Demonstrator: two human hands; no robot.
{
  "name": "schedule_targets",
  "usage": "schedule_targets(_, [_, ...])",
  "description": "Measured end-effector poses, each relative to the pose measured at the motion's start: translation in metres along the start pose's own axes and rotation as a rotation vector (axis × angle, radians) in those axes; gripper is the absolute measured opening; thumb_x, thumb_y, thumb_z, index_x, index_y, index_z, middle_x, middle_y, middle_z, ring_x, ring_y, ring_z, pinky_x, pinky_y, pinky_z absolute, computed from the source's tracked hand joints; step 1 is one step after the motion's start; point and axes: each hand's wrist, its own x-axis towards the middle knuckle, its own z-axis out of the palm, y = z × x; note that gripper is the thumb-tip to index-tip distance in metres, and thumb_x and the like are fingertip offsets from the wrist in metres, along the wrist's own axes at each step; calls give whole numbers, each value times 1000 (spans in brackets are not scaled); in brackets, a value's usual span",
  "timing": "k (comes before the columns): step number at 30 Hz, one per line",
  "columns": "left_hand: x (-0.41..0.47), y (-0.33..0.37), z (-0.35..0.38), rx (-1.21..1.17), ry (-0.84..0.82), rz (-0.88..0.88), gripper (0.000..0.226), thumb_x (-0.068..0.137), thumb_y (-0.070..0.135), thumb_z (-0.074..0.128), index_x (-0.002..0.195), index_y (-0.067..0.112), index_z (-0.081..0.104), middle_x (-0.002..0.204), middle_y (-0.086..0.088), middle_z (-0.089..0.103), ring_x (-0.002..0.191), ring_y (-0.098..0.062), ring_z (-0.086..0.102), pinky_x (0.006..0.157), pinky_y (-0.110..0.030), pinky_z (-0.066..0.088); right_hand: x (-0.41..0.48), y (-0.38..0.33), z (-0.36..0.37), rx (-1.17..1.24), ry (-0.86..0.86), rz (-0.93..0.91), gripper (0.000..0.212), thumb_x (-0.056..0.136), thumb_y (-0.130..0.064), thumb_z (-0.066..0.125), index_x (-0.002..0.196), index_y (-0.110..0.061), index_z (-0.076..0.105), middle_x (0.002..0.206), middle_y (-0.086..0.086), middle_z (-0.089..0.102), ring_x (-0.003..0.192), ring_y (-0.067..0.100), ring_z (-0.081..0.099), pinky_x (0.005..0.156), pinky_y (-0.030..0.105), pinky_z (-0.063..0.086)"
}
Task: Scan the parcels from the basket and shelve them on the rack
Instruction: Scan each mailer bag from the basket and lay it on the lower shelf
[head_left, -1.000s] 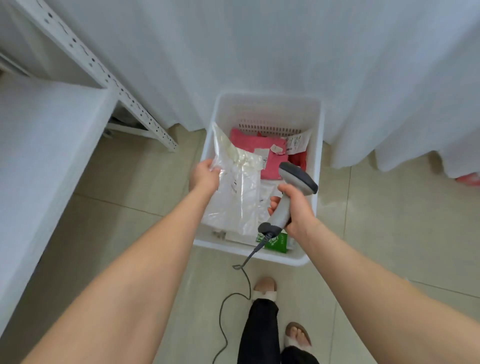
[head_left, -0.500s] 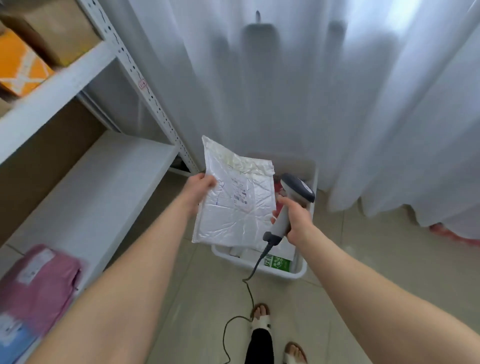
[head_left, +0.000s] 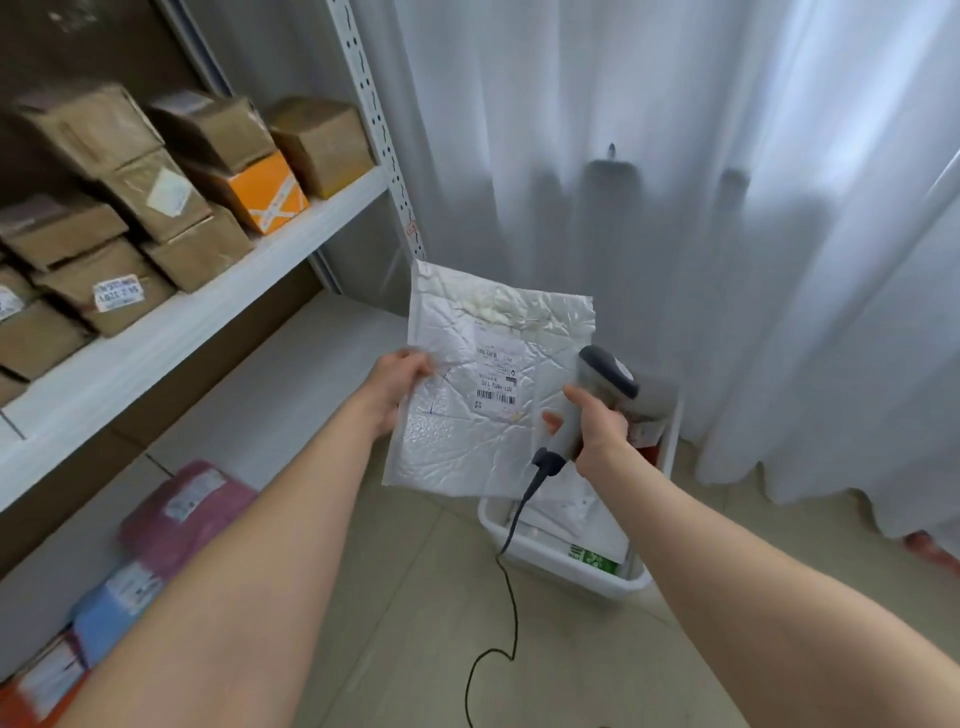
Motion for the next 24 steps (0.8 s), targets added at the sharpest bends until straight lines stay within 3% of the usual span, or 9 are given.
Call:
schedule_targets(2, [-1, 5, -18, 2, 5, 24, 21, 83, -5, 48, 73, 12, 53, 75, -8, 54, 70, -22, 53, 76, -34, 45, -10, 3, 15, 7, -1, -19, 51, 81, -12, 77, 127, -10, 53, 105, 13, 67, 59, 20, 68, 63, 31, 60])
schedule_targets(5, [-4, 11, -44, -33, -44, 3, 9, 86, 7, 61, 94, 9, 59, 81, -9, 66, 73, -25, 64, 73, -37, 55, -23, 8, 37, -13, 12, -58, 39, 82, -5, 73, 117, -6, 57, 86, 10, 66, 56, 17, 63, 53, 27, 55])
schedule_targets(8, [-5, 13, -67, 24, -53, -42, 33, 78, 24, 76, 102, 10, 58, 88, -9, 71, 80, -25, 69, 73, -39, 57, -32, 16, 56, -35, 36, -89, 20, 82, -1, 70, 96, -6, 57, 72, 10, 61, 51, 18, 58, 50, 28, 52])
schedule_targets(12, [-3, 9, -88, 146, -47, -66, 52, 75, 17, 80, 120, 1, 59, 110, -15, 68, 97, -29, 67, 92, -44, 52, -43, 23, 71, -42, 74, -156, 17, 81, 3, 66, 82, -8, 54, 59, 9, 56, 47, 19, 52, 52, 30, 48])
schedule_targets(16, [-3, 14, -92, 122, -9, 1, 44, 83, 10, 72, 123, -1, 58, 118, -17, 65, 98, -27, 64, 86, -37, 51, -50, 27, 75, -103, 115, -242, 16, 80, 3, 64, 77, -11, 55, 61, 9, 56, 51, 22, 52, 66, 36, 48])
schedule_targets(21, [-5, 16, -94, 103, -22, -32, 41, 82, 2, 71, 121, -3, 58, 115, -16, 65, 101, -28, 63, 89, -40, 51, -62, 26, 79, -84, 100, -252, 16, 80, 5, 61, 80, -10, 55, 58, 8, 54, 49, 20, 50, 56, 31, 46])
schedule_targets(24, [-2, 16, -96, 94, 44, 7, 39, 82, 0, 70, 119, -4, 58, 113, -18, 65, 92, -25, 63, 79, -34, 51, -68, 24, 79, -105, 67, -250, 14, 81, 4, 60, 86, -9, 55, 63, 11, 56, 51, 20, 51, 56, 30, 45])
